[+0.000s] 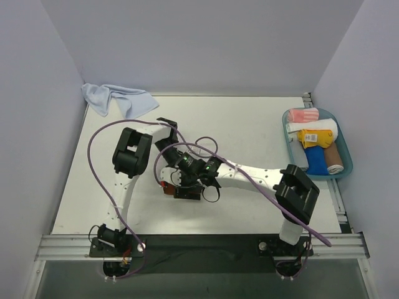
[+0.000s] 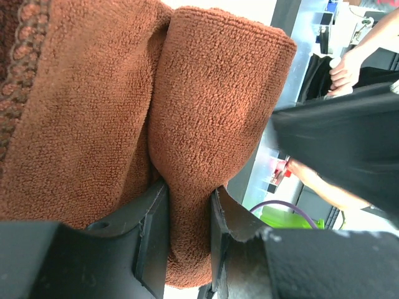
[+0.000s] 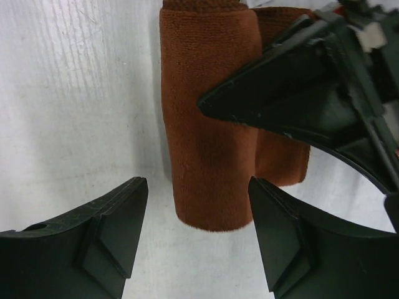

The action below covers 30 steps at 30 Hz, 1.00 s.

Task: Roll the towels
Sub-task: Roll the towel

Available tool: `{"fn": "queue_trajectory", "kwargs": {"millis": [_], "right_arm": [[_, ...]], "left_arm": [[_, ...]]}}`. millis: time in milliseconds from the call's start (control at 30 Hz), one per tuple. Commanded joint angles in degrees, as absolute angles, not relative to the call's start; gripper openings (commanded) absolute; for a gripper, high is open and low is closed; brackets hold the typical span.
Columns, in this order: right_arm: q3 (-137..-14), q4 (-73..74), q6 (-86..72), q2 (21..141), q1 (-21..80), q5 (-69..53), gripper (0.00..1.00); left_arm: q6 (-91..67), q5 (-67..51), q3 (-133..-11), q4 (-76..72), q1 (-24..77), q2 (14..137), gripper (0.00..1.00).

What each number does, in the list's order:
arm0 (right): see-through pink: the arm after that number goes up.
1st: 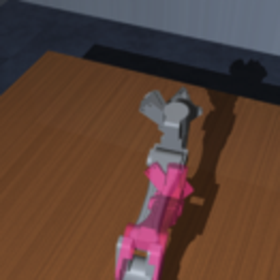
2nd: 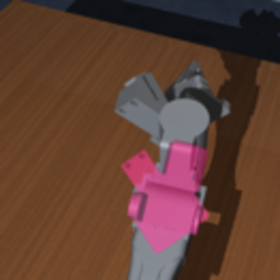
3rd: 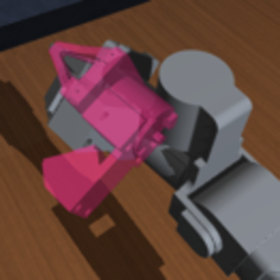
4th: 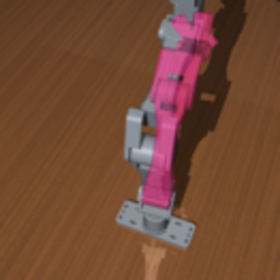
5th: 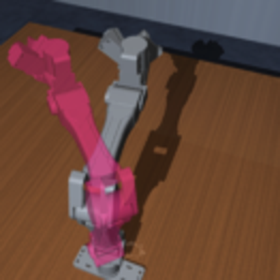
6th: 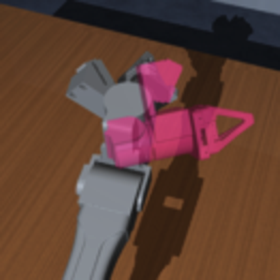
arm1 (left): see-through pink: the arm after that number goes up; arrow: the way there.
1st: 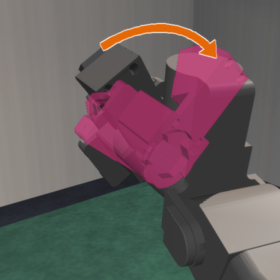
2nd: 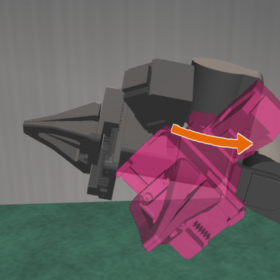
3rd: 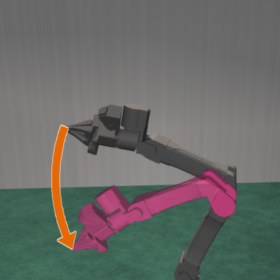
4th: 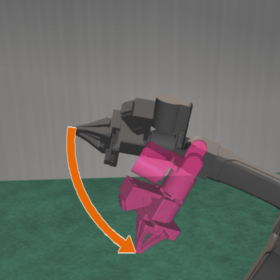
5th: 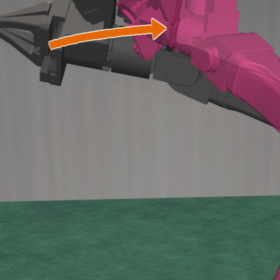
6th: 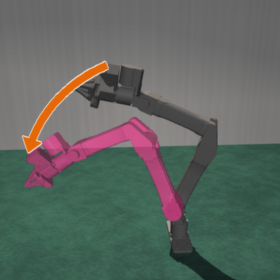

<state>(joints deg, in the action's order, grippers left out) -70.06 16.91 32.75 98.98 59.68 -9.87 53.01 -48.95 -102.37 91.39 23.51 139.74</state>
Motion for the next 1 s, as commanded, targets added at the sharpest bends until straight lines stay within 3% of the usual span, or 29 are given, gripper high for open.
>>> {"fn": "queue_trajectory", "kwargs": {"millis": [0, 267, 300, 367, 400, 433, 533, 600, 967], "right_arm": [[-69.17, 12.66, 35.6, 100.81, 60.03, -5.54, 0.63], [-67.33, 12.13, 35.51, 105.9, 59.86, -8.17, 0.39], [-67.24, 12.3, 35.25, 106.26, 59.33, -8.87, 0.26], [-66.97, 12.83, 34.55, 106.87, 58.71, -12.45, 0.16], [-67.06, 14.22, 34.28, 107.22, 57.93, -14.31, 0.03], [-67.41, 15.46, 34.1, 107.75, 57.57, -15.98, 0.0], [-68.29, 19.07, 34.45, 108.37, 57.3, -19.33, 0.0], [-68.64, 21.17, 34.02, 108.98, 57.13, -21.87, 0.0], [-74.96, 31.01, 28.48, 115.04, 51.34, -38.83, 0.0]], "left_arm": [[58.54, -43.59, -103.18, 83.94, 23.03, 143.17, 0.33], [58.18, -44.47, -102.22, 83.06, 22.76, 143.09, 0.36], [58.27, -44.82, -101.78, 83.06, 22.76, 142.65, 0.37], [58.36, -45.7, -99.51, 82.36, 22.15, 140.38, 0.43], [58.36, -45.7, -98.54, 81.83, 21.89, 139.32, 0.45], [58.1, -45.7, -97.57, 80.43, 21.54, 138.26, 0.47], [58.18, -46.57, -93.79, 78.84, 19.43, 133.87, 0.54], [58.36, -47.72, -92.3, 78.75, 17.15, 131.49, 0.67], [58.19, -53.35, -83.86, 76.21, 3.18, 113.13, 0.71]]}}
